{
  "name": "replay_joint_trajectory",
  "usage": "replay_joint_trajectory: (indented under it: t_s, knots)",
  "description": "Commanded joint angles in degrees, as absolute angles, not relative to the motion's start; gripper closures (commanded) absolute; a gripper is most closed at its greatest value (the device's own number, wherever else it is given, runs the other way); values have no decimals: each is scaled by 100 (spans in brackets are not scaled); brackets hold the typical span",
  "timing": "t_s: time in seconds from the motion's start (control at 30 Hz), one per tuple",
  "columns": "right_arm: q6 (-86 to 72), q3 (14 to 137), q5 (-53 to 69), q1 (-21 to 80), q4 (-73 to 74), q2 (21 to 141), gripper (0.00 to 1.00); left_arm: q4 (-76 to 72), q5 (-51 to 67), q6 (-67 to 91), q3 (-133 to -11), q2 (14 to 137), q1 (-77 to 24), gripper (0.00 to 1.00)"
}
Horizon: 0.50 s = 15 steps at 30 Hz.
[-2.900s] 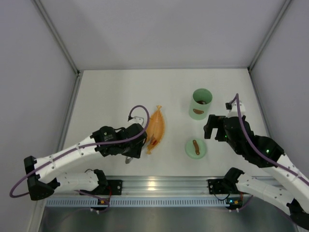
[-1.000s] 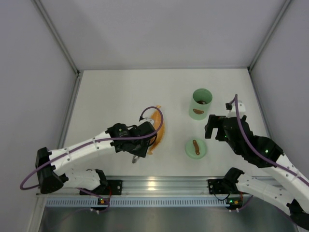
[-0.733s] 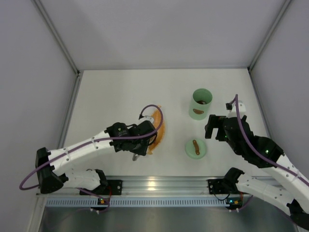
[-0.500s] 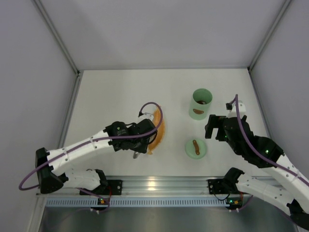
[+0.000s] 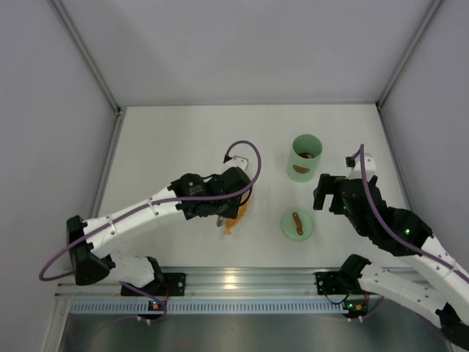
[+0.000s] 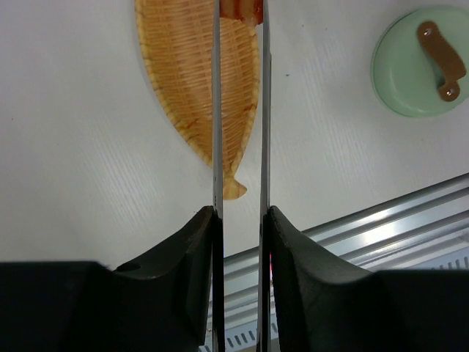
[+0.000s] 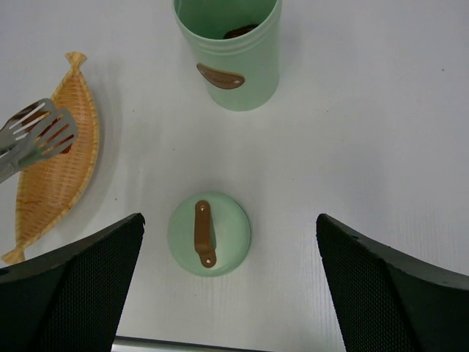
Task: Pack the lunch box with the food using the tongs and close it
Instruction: Pick up the fake food from the plate, then place the fake food in the packing box.
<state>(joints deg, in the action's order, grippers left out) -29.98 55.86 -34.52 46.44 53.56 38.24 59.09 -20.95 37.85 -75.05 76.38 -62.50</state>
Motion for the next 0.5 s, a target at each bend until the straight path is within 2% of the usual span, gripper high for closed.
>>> replay_joint_trajectory:
  t_s: [0.0, 0.47]
  knots:
    - [-2953, 5660, -3709, 4702, 5414, 3700, 1, 5265, -2285, 3481, -8128, 7961, -6231, 62]
    - [-3023, 5845, -3973, 4702, 5774, 3393, 1, 4272, -2276, 2427, -10668, 9824, -6126, 61]
